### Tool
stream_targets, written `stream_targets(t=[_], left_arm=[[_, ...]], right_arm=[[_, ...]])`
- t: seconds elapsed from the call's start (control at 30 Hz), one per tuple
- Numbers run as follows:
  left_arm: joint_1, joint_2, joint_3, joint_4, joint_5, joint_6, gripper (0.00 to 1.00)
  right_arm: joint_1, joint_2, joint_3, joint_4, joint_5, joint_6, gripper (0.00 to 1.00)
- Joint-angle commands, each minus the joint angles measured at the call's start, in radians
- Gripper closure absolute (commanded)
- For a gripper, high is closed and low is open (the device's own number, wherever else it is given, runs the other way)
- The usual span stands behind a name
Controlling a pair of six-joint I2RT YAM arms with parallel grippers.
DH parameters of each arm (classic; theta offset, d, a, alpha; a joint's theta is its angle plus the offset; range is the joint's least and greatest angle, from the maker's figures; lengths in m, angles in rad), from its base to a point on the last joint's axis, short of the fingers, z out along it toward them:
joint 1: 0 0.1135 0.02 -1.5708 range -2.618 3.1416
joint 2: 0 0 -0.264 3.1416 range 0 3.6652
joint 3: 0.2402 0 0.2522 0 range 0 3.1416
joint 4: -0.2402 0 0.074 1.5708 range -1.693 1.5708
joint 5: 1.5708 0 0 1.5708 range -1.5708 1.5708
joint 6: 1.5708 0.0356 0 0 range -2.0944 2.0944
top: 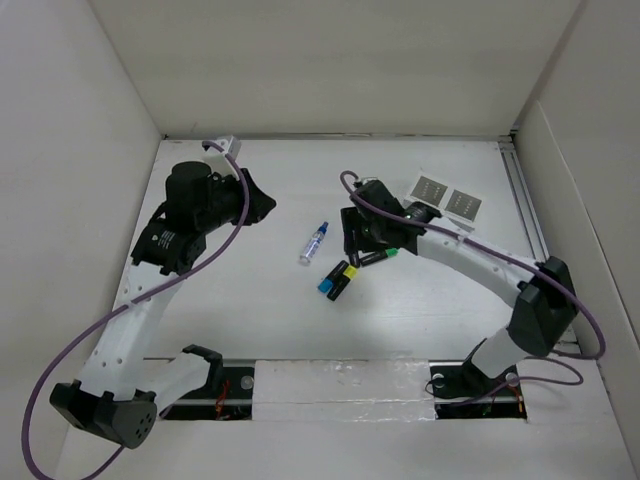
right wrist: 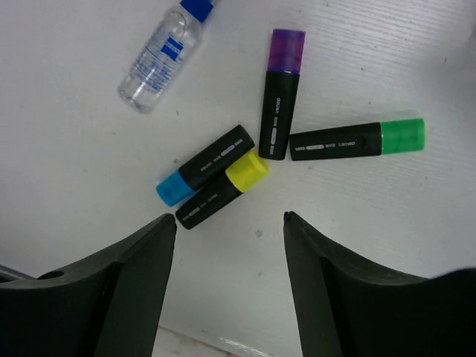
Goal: Organize the desk
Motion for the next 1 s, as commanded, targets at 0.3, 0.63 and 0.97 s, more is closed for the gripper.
stream_targets(t=[0.3,0.63,0.97], left_arm=[[-0.002,-0.050,-0.069,0.017,0.018,0.052,0.66],[-0.002,-0.099,-0.121,0.022,0.027,0.055,0.66],[-0.002,-0.101,-0.126,0.031,0.010,0.065,0.66]], right_arm=[[0.035,0.394,0.357,0.085,-0.007,0.049,0.33],[-0.038,0.655,0.555,0.092,-0.021,0.165,0.34],[-0.028,0.760,0.606,0.015,-0.024,0.222,0.54]])
